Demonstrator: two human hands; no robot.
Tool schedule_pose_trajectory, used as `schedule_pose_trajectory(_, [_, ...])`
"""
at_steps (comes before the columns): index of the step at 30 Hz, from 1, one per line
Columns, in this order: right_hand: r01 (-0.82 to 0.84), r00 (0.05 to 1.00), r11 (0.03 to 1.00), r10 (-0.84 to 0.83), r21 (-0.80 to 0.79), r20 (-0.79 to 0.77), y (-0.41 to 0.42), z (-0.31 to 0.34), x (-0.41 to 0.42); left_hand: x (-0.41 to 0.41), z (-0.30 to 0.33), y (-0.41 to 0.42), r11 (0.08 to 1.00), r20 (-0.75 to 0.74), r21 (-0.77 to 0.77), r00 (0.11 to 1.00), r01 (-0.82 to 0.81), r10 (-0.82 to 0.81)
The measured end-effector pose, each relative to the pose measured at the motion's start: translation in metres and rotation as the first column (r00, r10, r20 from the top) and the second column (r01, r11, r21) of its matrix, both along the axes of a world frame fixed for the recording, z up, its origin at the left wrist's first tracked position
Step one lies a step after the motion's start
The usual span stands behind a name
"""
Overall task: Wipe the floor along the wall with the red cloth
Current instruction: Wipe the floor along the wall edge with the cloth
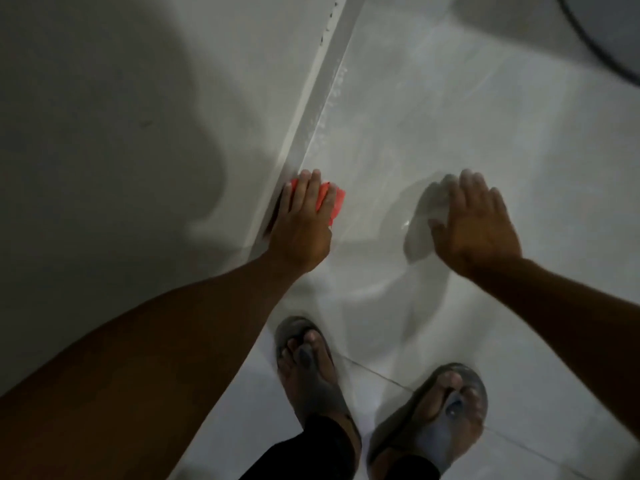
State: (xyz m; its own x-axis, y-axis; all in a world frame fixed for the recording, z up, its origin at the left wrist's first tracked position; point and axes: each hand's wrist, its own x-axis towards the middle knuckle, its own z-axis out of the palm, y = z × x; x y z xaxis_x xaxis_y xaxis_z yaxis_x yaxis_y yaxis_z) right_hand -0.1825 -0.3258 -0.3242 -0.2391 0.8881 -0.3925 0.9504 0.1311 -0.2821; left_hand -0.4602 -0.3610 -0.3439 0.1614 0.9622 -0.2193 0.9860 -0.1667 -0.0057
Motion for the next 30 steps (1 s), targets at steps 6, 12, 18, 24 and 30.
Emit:
schedule_pose_trajectory(6, [-0.026, 1.000, 0.995, 0.025, 0.097, 0.007, 0.058, -0.044, 0.009, -0.003, -0.025, 0.016, 0.993, 0.039, 0.111, 0.999, 0.029, -0.034])
schedule_pose_trajectory(12, [0.032, 0.999, 0.961, -0.028, 0.274, -0.018, 0.055, -0.065, 0.007, 0.021, -0.036, 0.153, 0.966, 0.006, 0.239, 0.995, 0.100, -0.105])
schedule_pose_trajectory(18, [0.048, 0.999, 0.968, -0.046, 0.248, -0.016, 0.058, -0.062, 0.009, 0.000, -0.032, 0.070, 0.952, 0.011, 0.287, 0.994, 0.103, -0.111])
schedule_pose_trajectory(24, [0.047, 0.999, 0.975, -0.051, 0.218, 0.012, 0.059, -0.061, 0.011, 0.025, -0.036, 0.181, 0.961, 0.068, 0.261, 0.991, 0.092, -0.113])
schedule_pose_trajectory(30, [0.056, 0.998, 0.968, -0.064, 0.245, 0.025, 0.060, -0.061, 0.008, 0.018, -0.037, 0.150, 0.951, 0.092, 0.304, 0.991, 0.062, -0.094])
